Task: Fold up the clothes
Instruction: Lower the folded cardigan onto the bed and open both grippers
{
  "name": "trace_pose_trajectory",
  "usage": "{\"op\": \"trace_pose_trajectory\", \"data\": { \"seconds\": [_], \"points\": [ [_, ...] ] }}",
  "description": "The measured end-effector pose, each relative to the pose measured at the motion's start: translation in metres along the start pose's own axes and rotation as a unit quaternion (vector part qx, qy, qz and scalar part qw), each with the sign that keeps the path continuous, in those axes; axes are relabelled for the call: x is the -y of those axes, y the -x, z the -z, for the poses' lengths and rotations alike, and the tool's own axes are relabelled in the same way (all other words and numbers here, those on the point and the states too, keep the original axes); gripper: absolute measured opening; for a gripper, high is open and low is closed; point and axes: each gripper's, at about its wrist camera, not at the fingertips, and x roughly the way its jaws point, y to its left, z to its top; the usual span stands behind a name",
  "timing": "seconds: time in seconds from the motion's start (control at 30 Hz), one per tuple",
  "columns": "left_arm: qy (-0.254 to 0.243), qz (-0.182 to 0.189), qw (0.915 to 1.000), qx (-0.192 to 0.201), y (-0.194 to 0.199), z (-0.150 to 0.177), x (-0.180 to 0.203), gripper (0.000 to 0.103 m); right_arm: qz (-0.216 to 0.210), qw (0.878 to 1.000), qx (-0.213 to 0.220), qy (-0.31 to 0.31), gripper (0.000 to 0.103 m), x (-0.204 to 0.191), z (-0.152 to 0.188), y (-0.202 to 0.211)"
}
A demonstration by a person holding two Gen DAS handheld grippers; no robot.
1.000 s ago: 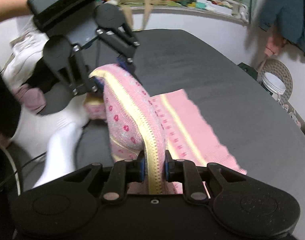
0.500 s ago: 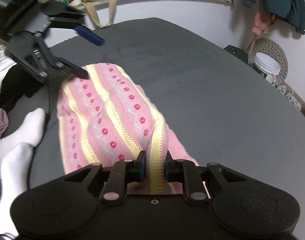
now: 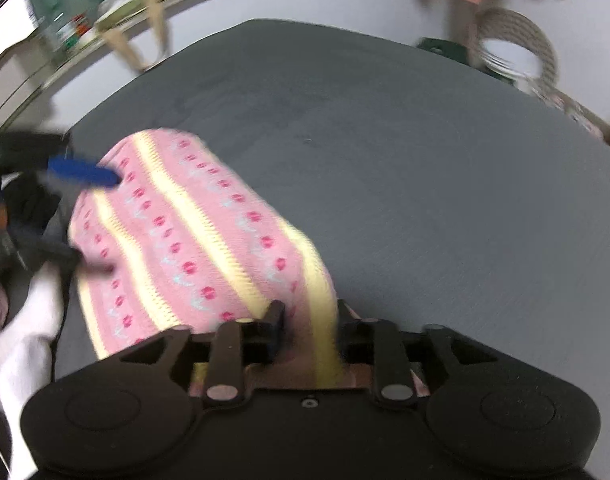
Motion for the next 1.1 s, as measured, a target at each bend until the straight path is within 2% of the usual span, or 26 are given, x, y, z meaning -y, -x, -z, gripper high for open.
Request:
{"op": "trace_pose_trajectory", "data": {
  "seconds": [0.1, 0.13, 0.17, 0.2, 0.23, 0.27, 0.37, 0.47, 0.57, 0.63, 0.7, 0.8, 0.93, 1.0, 1.1],
  "points": [
    [0.014, -0.003, 0.9999, -0.003, -0.006, 0.006, 0.001, 0.068, -0.003, 0.999, 0.016, -0.05, 0.044, 0.015, 0.006, 0.008],
    [0.022, -0.004, 0.9998, -0.004, -0.009, 0.01, -0.001, 0.068, -0.017, 0.997, 0.024, -0.068, 0.049, 0.019, 0.012, 0.012],
    [0.028, -0.005, 0.9996, -0.002, -0.01, 0.012, -0.002, 0.068, -0.031, 0.995, 0.032, -0.087, 0.059, 0.023, 0.018, 0.017],
    [0.034, -0.003, 0.9994, 0.0, -0.011, 0.012, -0.003, 0.068, -0.046, 0.992, 0.04, -0.106, 0.065, 0.027, 0.024, 0.021],
    [0.039, -0.002, 0.9992, 0.002, -0.015, 0.014, -0.004, 0.069, -0.05, 0.991, 0.048, -0.117, 0.065, 0.028, 0.03, 0.022],
    [0.043, 0.0, 0.9991, 0.004, -0.018, 0.015, -0.005, 0.071, -0.052, 0.989, 0.056, -0.128, 0.064, 0.03, 0.036, 0.022],
    [0.052, -0.002, 0.9986, 0.005, -0.024, 0.018, -0.003, 0.075, -0.04, 0.986, 0.068, -0.146, 0.036, 0.032, 0.048, 0.017],
    [0.055, -0.008, 0.9984, 0.006, -0.026, 0.018, 0.001, 0.075, -0.023, 0.983, 0.08, -0.162, 0.025, 0.033, 0.052, 0.018],
    [0.081, -0.012, 0.9967, -0.006, -0.035, 0.018, -0.001, 0.076, -0.012, 0.975, 0.094, -0.2, 0.022, 0.037, 0.058, 0.024],
    [0.115, -0.011, 0.9932, -0.011, -0.04, 0.023, -0.007, 0.076, -0.005, 0.976, 0.083, -0.203, 0.022, 0.038, 0.062, 0.016],
    [0.121, -0.011, 0.9925, -0.008, -0.041, 0.026, -0.007, 0.076, -0.004, 0.977, 0.079, -0.197, 0.022, 0.036, 0.062, 0.01],
    [0.119, -0.019, 0.9926, -0.009, -0.041, 0.028, -0.004, 0.076, -0.009, 0.978, 0.081, -0.191, 0.03, 0.035, 0.06, 0.009],
    [0.127, -0.051, 0.9906, -0.014, -0.04, 0.023, 0.006, 0.076, -0.02, 0.974, 0.092, -0.205, 0.039, 0.037, 0.065, 0.013],
    [0.13, -0.075, 0.9885, -0.018, -0.037, 0.019, 0.014, 0.076, -0.017, 0.974, 0.097, -0.205, 0.052, 0.035, 0.066, 0.019],
    [0.116, -0.104, 0.9875, -0.026, -0.032, 0.016, 0.026, 0.077, 0.009, 0.976, 0.111, -0.187, 0.061, 0.026, 0.071, 0.031]
  ]
}}
